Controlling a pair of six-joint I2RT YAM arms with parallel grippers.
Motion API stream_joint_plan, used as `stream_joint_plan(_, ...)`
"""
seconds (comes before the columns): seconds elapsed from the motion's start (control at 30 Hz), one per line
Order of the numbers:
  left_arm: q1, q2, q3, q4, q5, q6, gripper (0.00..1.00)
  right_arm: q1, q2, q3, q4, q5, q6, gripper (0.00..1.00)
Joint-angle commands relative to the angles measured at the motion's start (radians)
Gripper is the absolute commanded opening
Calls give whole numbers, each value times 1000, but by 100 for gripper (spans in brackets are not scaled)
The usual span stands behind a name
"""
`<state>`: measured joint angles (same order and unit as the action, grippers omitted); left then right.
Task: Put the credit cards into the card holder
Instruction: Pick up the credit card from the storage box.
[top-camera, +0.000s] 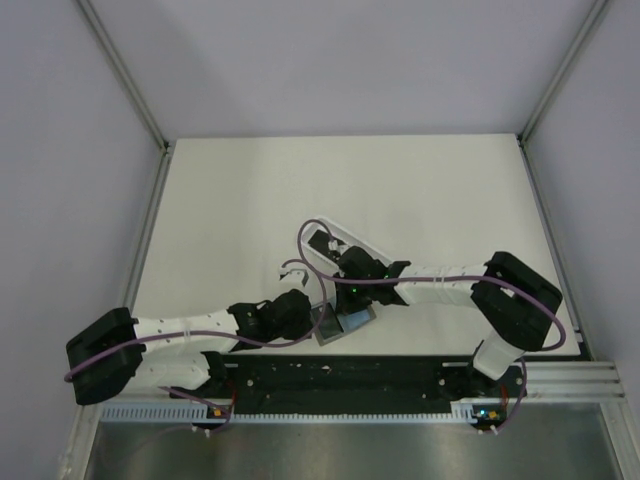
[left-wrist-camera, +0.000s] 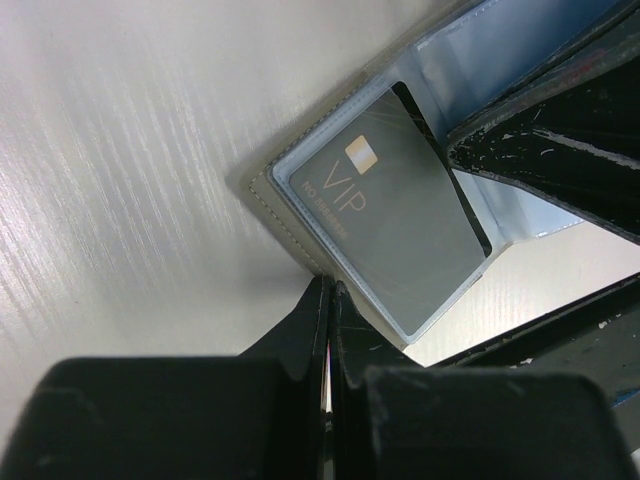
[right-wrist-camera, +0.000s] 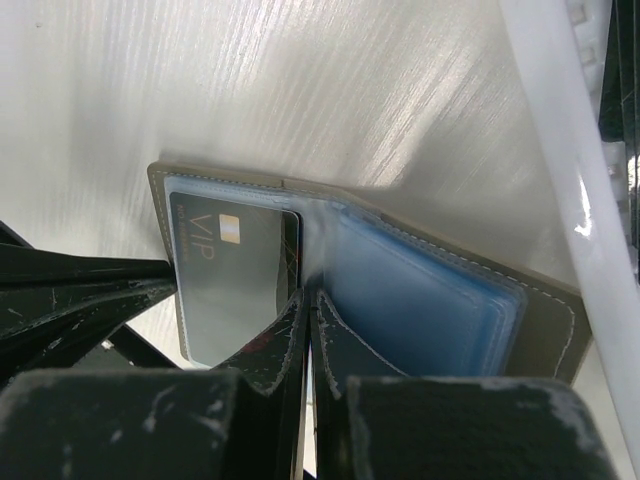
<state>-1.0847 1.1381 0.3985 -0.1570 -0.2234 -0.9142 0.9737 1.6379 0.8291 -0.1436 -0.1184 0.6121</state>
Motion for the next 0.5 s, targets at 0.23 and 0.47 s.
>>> stream_joint_plan(0.23,-1,-4,-27,31,-5,-5,0,23,-156,15,-3,-6,-11,0)
stream_joint_plan(0.47,-1,-40,-32,-6,-31,0,0,23,-299,19,-92,108,-21,16)
